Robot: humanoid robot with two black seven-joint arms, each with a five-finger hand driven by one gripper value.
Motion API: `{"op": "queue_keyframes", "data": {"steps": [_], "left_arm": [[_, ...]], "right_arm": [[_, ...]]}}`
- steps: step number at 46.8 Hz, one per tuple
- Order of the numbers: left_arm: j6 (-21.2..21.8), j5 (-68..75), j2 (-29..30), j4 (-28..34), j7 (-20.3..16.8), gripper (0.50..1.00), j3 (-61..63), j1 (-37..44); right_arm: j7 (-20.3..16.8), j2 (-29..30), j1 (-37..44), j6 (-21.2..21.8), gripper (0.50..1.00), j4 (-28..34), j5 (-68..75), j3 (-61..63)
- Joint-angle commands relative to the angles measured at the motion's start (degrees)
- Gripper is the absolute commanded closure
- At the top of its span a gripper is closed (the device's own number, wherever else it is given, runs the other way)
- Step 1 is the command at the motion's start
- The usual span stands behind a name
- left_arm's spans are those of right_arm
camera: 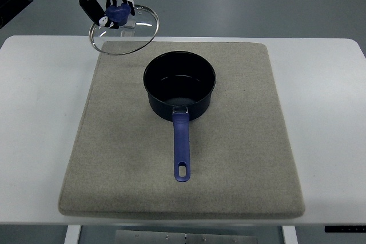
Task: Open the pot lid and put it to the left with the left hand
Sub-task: 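Lower the glass lid onto the mat beside the pot, left hand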
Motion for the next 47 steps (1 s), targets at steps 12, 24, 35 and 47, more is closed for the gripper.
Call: {"op": "queue_keyframes", "data": {"steps": [12,24,35,47], "left_arm": [[0.50,0.08,5.23,-7.78,0.01,1.000,2.51,2.67],[0.59,0.26,5.23,-11.47,0.01,1.000,3.13,4.34],[4.81,0.17,5.58,-12.96,0.01,1.000,8.93,4.34],[5.16,-0.01,6.20,-13.49,0.01,1.000,9.11,4.95]], "right_arm": [[0.00,0.00,-0.01,0.00,0.583,0.00,0.00,0.00],[0.00,0.00,-0.01,0.00,0.583,0.00,0.00,0.00],[0.00,0.00,-0.01,0.00,0.583,0.00,0.00,0.00],[0.00,0.00,0.08,0.00,0.583,0.00,0.00,0.00]]}}
